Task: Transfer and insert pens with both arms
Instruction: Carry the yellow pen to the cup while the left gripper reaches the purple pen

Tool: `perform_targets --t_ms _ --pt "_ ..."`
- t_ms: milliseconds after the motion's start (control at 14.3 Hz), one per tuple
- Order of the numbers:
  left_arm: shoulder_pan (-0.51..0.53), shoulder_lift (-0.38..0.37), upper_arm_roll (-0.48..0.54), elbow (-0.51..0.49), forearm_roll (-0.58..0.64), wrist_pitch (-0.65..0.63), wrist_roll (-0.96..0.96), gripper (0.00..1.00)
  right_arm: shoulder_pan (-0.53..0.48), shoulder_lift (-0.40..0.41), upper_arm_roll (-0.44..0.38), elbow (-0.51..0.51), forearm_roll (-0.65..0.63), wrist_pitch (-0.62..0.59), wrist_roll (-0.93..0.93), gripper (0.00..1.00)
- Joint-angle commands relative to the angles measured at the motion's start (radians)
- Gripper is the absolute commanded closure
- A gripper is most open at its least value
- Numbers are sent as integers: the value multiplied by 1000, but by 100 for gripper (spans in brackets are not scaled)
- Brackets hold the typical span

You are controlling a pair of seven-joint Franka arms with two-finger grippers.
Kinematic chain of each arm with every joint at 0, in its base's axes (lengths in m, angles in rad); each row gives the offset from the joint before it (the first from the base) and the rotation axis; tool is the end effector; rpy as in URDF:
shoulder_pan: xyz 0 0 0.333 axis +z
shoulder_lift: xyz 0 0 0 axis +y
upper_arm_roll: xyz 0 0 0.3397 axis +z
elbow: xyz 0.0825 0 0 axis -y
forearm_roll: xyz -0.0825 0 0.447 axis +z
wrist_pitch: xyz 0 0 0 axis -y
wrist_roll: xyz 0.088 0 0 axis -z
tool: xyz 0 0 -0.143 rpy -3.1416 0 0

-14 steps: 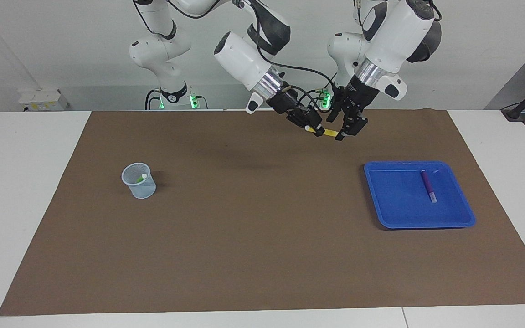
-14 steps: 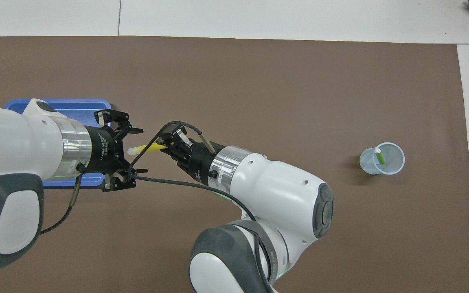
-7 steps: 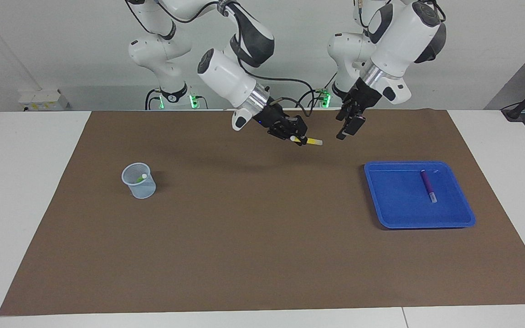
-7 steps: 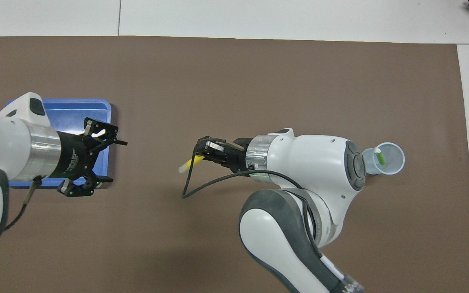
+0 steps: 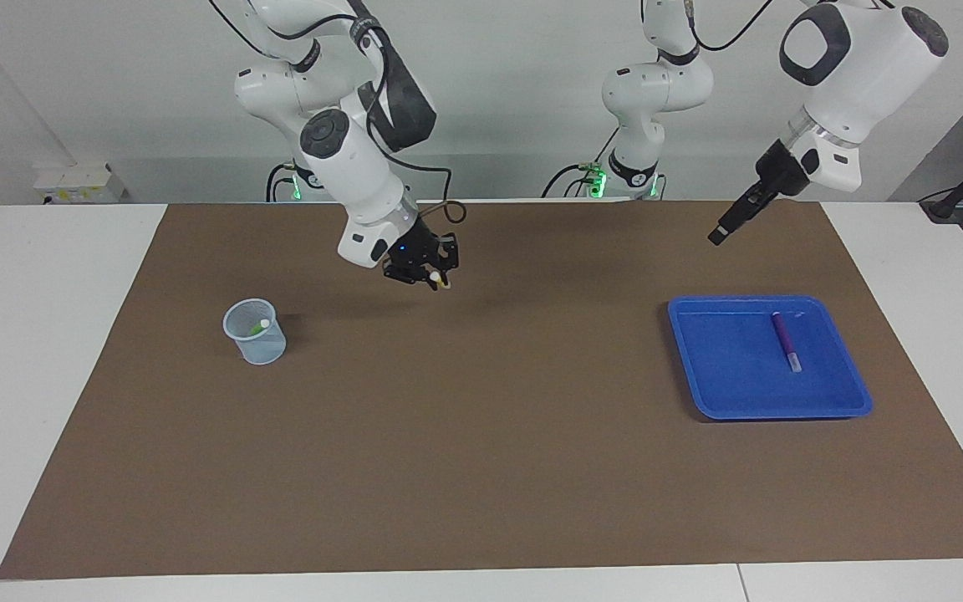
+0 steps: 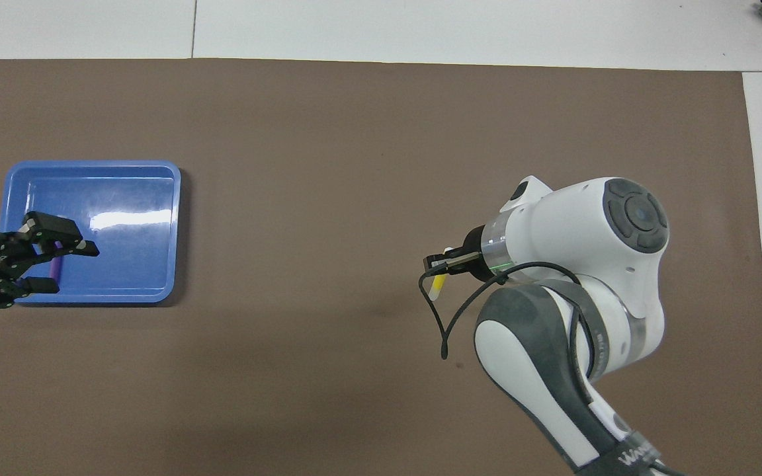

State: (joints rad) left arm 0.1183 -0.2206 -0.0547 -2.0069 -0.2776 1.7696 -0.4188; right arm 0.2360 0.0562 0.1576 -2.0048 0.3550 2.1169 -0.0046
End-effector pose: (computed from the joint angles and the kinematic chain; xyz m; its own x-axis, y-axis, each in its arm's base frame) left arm 0.5483 -0.0004 0.5271 0.8575 0.4988 -0.1259 0.5143 -0.8277 0.2244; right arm 0.5744 0.2665 0.3969 0.9764 0.2141 0.0278 0.2119 -0.9252 -0.3149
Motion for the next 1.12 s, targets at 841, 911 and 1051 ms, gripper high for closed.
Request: perform_targets --t_ms 841,911,1051 --pt "192 171 -11 -122 173 346 650 20 -291 -95 13 31 -490 -181 -677 100" --pt "192 188 -11 -122 173 372 658 21 -308 -92 13 24 -491 -151 -725 100" --pt "192 230 -11 -122 178 428 661 21 -316 -85 13 23 -492 -126 -738 100"
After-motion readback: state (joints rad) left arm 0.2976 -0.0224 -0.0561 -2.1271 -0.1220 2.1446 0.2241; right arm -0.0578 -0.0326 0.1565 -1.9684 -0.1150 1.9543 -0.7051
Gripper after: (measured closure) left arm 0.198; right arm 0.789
